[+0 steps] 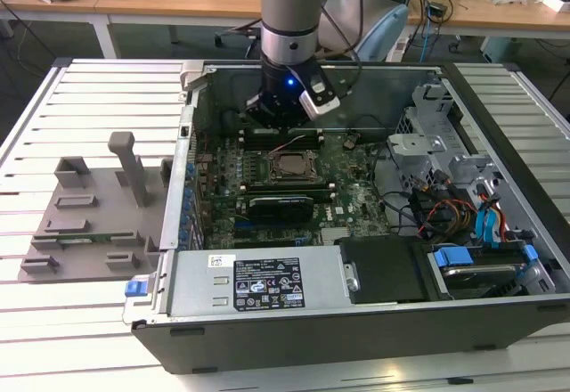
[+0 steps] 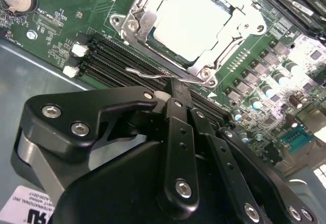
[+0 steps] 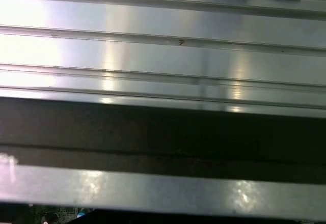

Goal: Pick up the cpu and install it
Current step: 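Install the first cpu locking lever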

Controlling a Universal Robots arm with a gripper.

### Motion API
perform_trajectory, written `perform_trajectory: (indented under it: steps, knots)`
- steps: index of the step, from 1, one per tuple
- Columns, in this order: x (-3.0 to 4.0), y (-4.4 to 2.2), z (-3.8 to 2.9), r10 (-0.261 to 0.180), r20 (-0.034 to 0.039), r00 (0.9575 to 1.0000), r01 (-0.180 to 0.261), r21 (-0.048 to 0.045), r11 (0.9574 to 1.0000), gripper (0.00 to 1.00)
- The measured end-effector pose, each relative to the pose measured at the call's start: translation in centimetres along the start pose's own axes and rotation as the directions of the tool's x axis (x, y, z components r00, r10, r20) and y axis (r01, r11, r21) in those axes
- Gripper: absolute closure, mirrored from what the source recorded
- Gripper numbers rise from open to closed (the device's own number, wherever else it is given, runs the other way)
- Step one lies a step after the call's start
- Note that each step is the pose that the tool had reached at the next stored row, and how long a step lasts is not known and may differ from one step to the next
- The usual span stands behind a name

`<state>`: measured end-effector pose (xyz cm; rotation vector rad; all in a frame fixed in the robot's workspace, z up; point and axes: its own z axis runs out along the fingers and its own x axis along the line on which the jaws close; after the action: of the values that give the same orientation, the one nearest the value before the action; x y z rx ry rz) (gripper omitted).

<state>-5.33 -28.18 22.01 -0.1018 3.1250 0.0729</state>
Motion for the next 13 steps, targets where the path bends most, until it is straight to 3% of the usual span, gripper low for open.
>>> perform_trajectory:
  steps: [13]
  knots:
    - [-1.33, -0.13, 0.88, 0.0, -0.0014, 1.0, 0.0, -0.0001, 1.0, 0.89]
